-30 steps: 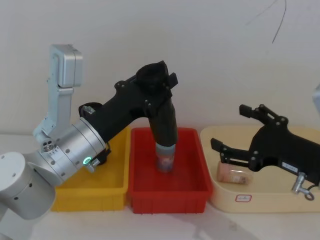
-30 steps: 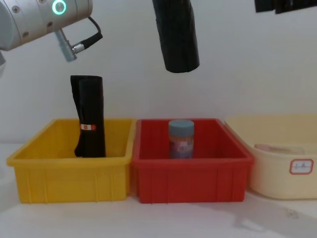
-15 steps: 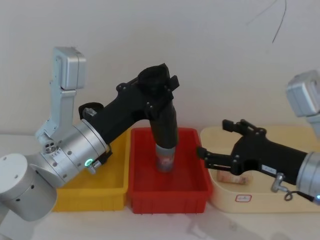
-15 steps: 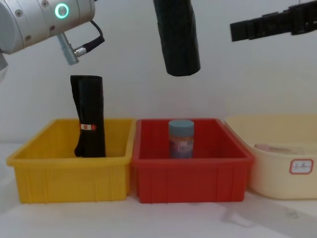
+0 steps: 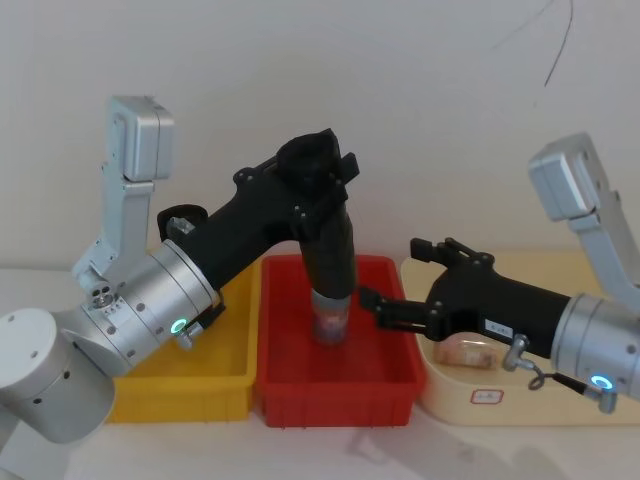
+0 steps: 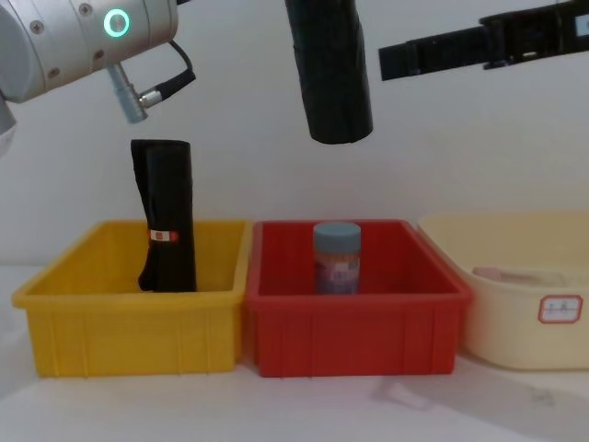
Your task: Pick up the garbage bag with the one hand and transfer it to the other hand.
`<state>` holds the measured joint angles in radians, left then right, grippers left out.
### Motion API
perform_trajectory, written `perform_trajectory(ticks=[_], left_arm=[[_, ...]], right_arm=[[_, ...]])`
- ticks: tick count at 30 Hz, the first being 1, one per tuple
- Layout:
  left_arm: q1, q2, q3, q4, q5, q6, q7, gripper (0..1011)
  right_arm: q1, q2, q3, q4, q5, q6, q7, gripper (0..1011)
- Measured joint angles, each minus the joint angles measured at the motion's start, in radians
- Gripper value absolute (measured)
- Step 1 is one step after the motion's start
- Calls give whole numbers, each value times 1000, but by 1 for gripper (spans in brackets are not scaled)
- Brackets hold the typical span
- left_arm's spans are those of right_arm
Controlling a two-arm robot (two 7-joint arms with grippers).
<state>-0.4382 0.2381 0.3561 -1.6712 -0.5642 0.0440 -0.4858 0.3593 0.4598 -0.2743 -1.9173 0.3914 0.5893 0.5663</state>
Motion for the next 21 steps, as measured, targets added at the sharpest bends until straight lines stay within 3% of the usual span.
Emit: perform_trajectory(ticks=[21], left_arm=[[0,0,0,0,0,0,0,413]], right_arm=[[73,-42,-76,86,-20,-65,-12,1000]])
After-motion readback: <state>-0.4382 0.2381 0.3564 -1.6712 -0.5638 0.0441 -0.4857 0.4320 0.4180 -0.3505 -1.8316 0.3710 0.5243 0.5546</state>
